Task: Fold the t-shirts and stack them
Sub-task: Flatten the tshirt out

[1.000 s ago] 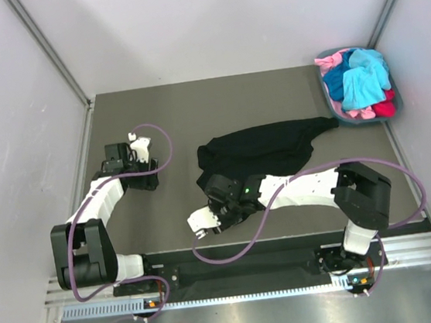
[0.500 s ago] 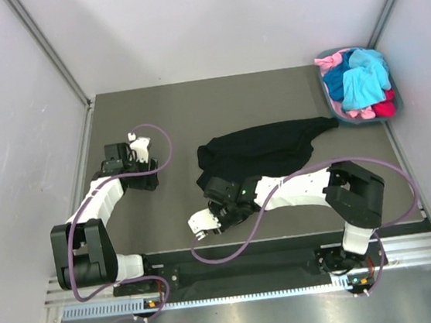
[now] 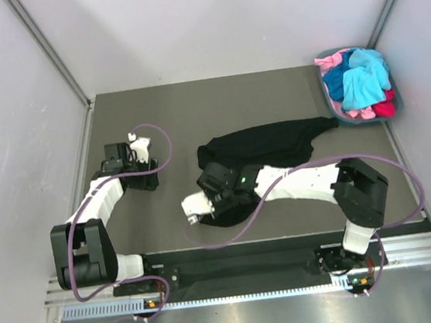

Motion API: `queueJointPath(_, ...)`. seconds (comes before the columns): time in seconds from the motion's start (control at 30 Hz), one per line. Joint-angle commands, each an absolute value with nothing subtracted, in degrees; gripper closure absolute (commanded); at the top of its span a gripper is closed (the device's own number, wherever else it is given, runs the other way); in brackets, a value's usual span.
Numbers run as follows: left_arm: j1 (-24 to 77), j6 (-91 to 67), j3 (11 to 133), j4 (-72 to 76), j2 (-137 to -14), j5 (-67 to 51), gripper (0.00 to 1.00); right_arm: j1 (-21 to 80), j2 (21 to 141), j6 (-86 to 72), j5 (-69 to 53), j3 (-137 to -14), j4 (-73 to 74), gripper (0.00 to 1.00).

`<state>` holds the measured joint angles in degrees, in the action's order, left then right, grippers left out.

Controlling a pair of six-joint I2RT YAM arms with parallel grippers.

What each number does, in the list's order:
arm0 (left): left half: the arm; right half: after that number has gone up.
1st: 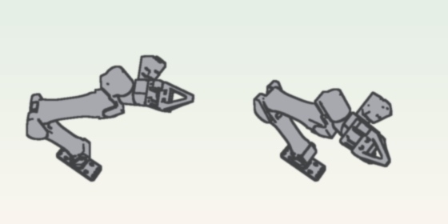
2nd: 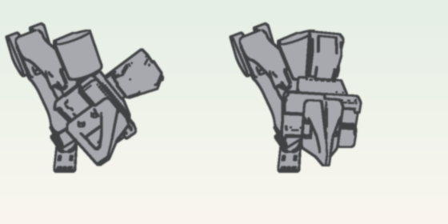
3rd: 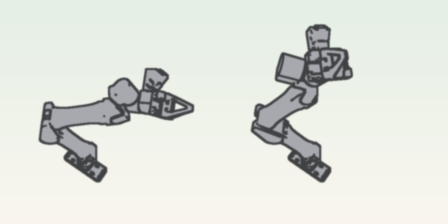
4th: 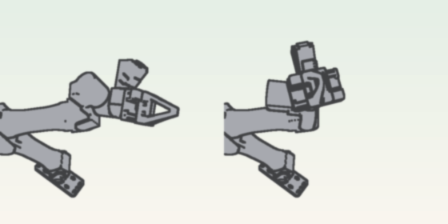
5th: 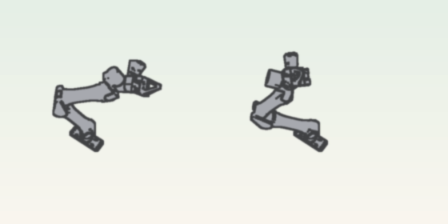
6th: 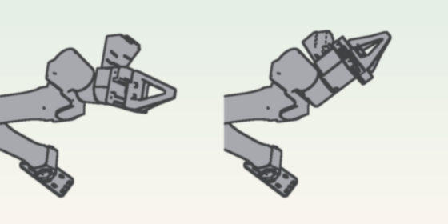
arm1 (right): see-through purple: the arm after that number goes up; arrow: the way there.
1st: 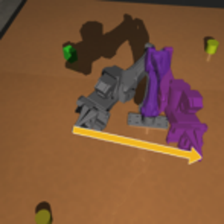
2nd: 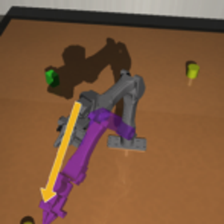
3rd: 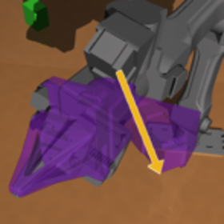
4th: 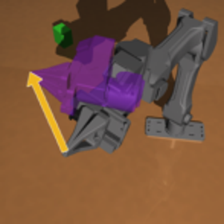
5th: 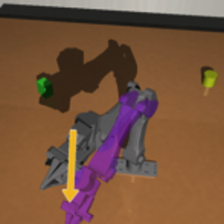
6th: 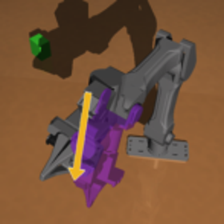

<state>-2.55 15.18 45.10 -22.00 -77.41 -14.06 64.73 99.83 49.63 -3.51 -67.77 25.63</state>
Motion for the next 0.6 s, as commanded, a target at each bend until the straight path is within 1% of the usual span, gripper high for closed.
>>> queueJointPath(0.0,-2.81,15.91,48.77,-24.08,-76.29,-16.60,0.32,58.21,91.42,50.89,2.55,-78.02,26.89,1.00)
queueJointPath(0.13,-2.64,17.13,50.88,-25.75,-76.90,-20.47,0.32,50.64,86.32,51.59,6.13,-83.75,27.25,1.00)
queueJointPath(0.27,-0.27,19.85,55.61,-29.78,-80.40,-24.43,0.32,41.60,82.10,53.52,9.13,-86.04,24.18,1.00)
queueJointPath(0.4,7.62,23.29,59.50,-35.41,-84.81,-24.96,0.32,34.12,80.34,53.62,10.11,-85.87,21.63,1.00)
queueJointPath(0.57,15.11,24.52,61.43,-35.60,-92.35,-25.57,0.32,26.21,78.75,51.86,10.19,-84.11,18.37,1.00)
